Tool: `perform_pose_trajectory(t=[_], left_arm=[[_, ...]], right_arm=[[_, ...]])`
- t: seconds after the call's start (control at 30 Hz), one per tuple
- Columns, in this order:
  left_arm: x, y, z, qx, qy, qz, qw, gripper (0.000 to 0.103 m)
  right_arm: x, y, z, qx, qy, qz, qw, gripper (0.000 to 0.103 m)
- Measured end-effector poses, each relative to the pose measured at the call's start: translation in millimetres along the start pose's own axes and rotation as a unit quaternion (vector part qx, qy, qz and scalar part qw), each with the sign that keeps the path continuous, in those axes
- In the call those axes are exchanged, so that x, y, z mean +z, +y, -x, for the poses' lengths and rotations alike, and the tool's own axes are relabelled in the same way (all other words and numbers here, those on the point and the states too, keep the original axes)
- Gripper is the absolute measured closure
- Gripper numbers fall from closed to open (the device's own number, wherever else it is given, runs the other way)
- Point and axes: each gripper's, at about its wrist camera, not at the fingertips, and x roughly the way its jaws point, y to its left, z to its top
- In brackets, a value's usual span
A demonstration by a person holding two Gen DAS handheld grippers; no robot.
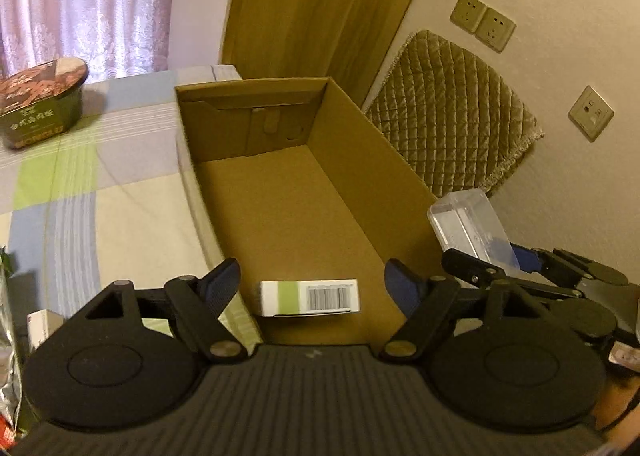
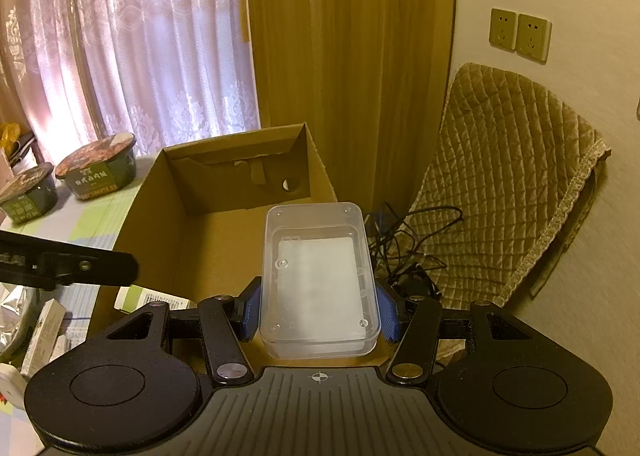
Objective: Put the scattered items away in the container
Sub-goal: 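Open the left tool dropping the medicine box while the right tool releases the container into the box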
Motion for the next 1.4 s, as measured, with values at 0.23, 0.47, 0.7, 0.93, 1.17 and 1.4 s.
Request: perform_pose_trajectory(t=[0.23,0.47,0.7,0.93,1.17,1.4], left_arm=[[-10,15,16,0.010,-0.003,0.015,0.9998,0.027],[-14,25,26,0.015,-0.008,0.022,0.9996,0.026],[-16,32,31,0.015,-0.011,0.026,0.9995,0.026],[-21,44,35,0.021,-0.011,0.035,0.9991,0.026],[-31,58,49,0.028,-0.016,0.044,0.9985,0.026],[-53,66,72,0.045,-0.020,0.050,0.9975,0.025]], right_arm=[[0,11,-1,0.012,0.000,0.009,1.000,0.045],[1,26,-7,0.026,0.008,0.020,0.999,0.044],[0,38,-14,0.034,0.018,0.025,0.999,0.044],[0,48,-24,0.052,0.021,0.034,0.998,0.007],[-4,47,-16,0.049,0.010,0.022,0.999,0.006],[-19,50,8,0.046,0.001,0.008,0.999,0.005]])
